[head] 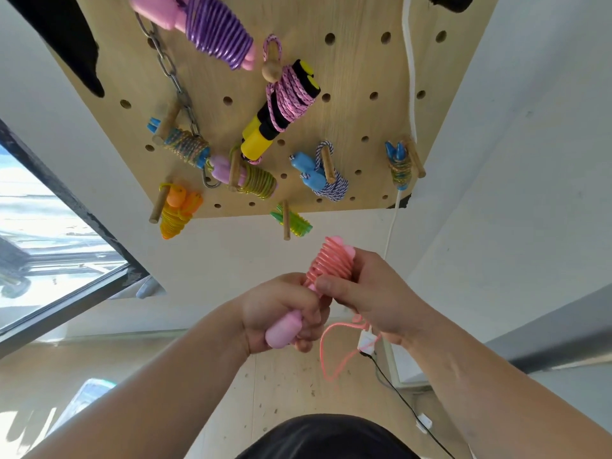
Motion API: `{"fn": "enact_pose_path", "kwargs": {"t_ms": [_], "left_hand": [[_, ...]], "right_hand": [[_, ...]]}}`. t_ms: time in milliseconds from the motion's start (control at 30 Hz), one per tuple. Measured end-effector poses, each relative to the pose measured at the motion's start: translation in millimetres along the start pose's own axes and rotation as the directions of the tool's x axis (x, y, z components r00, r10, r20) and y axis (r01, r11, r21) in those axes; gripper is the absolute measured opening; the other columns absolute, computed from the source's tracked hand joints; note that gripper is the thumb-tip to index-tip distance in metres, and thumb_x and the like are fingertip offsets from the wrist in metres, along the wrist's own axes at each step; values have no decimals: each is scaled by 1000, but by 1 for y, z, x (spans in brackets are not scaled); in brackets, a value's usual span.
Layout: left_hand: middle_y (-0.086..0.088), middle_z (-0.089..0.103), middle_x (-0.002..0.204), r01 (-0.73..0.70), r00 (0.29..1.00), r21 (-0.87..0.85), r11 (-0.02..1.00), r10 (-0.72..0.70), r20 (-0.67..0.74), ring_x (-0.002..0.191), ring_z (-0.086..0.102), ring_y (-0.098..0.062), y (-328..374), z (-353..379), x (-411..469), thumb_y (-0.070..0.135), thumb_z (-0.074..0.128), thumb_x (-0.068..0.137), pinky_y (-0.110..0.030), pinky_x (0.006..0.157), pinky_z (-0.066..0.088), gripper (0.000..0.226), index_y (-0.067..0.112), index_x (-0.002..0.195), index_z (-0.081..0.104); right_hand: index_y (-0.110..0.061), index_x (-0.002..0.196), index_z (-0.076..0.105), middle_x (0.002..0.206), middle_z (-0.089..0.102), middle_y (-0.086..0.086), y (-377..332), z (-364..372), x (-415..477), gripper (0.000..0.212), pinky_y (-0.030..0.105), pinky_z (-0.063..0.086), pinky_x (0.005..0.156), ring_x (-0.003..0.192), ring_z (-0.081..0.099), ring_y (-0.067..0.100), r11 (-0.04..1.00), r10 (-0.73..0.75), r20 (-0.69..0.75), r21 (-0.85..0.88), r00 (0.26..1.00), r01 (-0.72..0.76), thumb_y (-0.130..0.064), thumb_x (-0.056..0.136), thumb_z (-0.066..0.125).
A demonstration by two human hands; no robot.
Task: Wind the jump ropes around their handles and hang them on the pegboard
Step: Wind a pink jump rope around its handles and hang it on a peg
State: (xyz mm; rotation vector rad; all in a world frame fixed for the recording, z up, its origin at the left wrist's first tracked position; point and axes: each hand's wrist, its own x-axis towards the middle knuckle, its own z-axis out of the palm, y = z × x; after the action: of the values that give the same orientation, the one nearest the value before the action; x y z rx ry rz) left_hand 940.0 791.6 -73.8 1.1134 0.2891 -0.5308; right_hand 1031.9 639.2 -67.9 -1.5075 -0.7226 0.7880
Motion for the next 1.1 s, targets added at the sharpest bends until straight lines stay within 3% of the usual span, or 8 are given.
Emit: {"fn": "enact_pose_path", "kwargs": {"t_ms": [133, 233, 300, 400, 567, 667, 867, 1100], "left_hand": [[-19, 69, 85, -58, 942, 280, 958, 146, -303, 72, 64, -26, 5, 4, -2, 15, 72, 71, -37, 63, 54, 27, 2, 94, 66], [8, 70, 105, 6, 686, 641, 767, 464, -561, 92, 67, -9, 0, 9, -2, 33, 84, 75, -32, 80, 58, 51, 25, 121, 64], [21, 57, 116, 94, 541, 857, 507, 697, -471, 101, 58, -3, -10, 21, -3, 42, 84, 72, -26, 87, 49, 71, 33, 134, 51], [7, 60, 107, 258, 485, 966, 17, 862, -145, 90, 58, -21, -29, 16, 11, 38, 88, 61, -36, 75, 51, 73, 22, 122, 52], [-6, 54, 74, 283, 347, 946, -159, 936, 54, 58, 49, -29, -16, -12, 23, 5, 77, 63, -38, 48, 46, 38, 12, 90, 52], [-2, 53, 71, 182, 363, 983, 19, 928, -85, 55, 48, -27, -8, -10, 18, 8, 75, 58, -32, 48, 44, 39, 15, 86, 49], [3, 57, 72, -107, 472, 697, 710, 653, -593, 48, 47, -3, 7, 12, 10, 1, 82, 58, -11, 39, 34, 35, 13, 78, 56], [-10, 49, 68, -306, 775, 65, 950, 288, -562, 48, 39, -17, 12, 15, 3, 7, 78, 43, -23, 45, 26, 43, 9, 79, 54]], "right_hand": [[-9, 81, 68, 52, 56, -8, 1, 10, 2, 18, 22, 39, 50, 46, 47, 8, 999, 45, -189, 38, 981, -39, -21, 93, 70], [-5, 82, 69, 49, 43, -9, 9, 6, 10, 39, 29, 30, 52, 46, 35, 10, 992, 113, -387, -13, 915, -128, -43, 88, 74], [-5, 75, 67, 49, 39, -5, 8, 7, 13, 44, 27, 27, 48, 44, 31, 11, 976, 216, -458, 123, 862, -179, -47, 88, 73], [-15, 70, 61, 48, 36, -5, 3, 15, 14, 42, 27, 24, 45, 42, 27, 12, 914, 359, -422, 337, 832, -224, -50, 90, 70], [-11, 80, 59, 53, 39, -1, -2, 13, 10, 39, 26, 23, 46, 45, 26, 12, 903, 328, -289, 374, 899, -210, -47, 94, 66], [-11, 79, 57, 60, 47, 3, -2, 6, 5, 31, 29, 25, 53, 51, 31, 13, 959, 188, -246, 256, 951, -123, -31, 102, 57], [-13, 99, 67, 67, 59, 6, 3, -7, -2, 11, 24, 31, 53, 54, 33, 15, 996, 68, -239, 67, 969, -53, -15, 103, 57], [-17, 110, 66, 61, 57, 5, -5, -20, -3, 11, 21, 31, 49, 53, 34, 15, 999, -24, -181, -34, 983, 18, -19, 101, 60]]}}
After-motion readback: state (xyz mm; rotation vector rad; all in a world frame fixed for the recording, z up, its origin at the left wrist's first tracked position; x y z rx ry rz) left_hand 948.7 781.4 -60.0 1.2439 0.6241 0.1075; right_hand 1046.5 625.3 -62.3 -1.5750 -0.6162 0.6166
